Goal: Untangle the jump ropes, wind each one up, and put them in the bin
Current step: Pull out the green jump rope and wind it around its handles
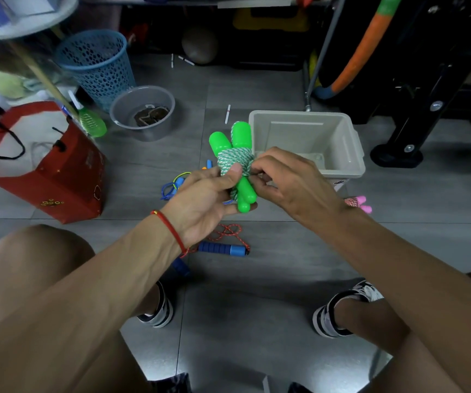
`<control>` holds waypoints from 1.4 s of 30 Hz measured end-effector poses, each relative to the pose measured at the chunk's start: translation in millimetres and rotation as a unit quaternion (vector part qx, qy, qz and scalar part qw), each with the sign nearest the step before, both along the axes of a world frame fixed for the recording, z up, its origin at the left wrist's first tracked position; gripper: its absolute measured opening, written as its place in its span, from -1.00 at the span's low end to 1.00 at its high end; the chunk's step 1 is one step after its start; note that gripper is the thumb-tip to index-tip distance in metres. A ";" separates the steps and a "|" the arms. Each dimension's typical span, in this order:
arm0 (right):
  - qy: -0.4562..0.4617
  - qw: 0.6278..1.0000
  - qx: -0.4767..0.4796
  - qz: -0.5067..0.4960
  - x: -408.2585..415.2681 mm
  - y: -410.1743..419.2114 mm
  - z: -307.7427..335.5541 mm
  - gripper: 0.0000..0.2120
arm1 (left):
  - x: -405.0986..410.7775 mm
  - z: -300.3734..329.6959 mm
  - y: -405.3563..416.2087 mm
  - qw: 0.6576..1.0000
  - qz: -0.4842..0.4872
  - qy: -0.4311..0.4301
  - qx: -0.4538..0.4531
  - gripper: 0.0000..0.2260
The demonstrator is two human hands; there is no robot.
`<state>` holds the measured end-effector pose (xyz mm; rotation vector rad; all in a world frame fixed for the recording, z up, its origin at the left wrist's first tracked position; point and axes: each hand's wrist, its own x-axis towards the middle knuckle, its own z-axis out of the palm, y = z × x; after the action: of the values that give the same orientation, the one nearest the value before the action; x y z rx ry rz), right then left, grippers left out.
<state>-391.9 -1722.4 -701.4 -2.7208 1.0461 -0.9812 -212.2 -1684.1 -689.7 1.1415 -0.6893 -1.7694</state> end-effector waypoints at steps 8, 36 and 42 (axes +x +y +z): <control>-0.192 0.957 0.217 -0.014 5.8 5.6 7.7 -0.85 | 9.0 6.6 -2.7 0.998 -0.019 0.060 0.026 -0.57; -0.286 0.918 0.267 -0.065 8.4 35.4 18.8 -0.95 | 16.2 21.4 -6.2 0.998 -0.056 0.020 -0.035 -0.64; -0.230 0.948 0.210 -0.062 7.8 39.5 21.7 -0.95 | 16.0 20.0 -7.4 0.997 -0.050 0.040 -0.054 -0.71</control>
<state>-384.1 -1682.9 -679.8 -1.9821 1.1732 -1.1728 -196.2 -1691.5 -669.7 0.9730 -0.7939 -1.8281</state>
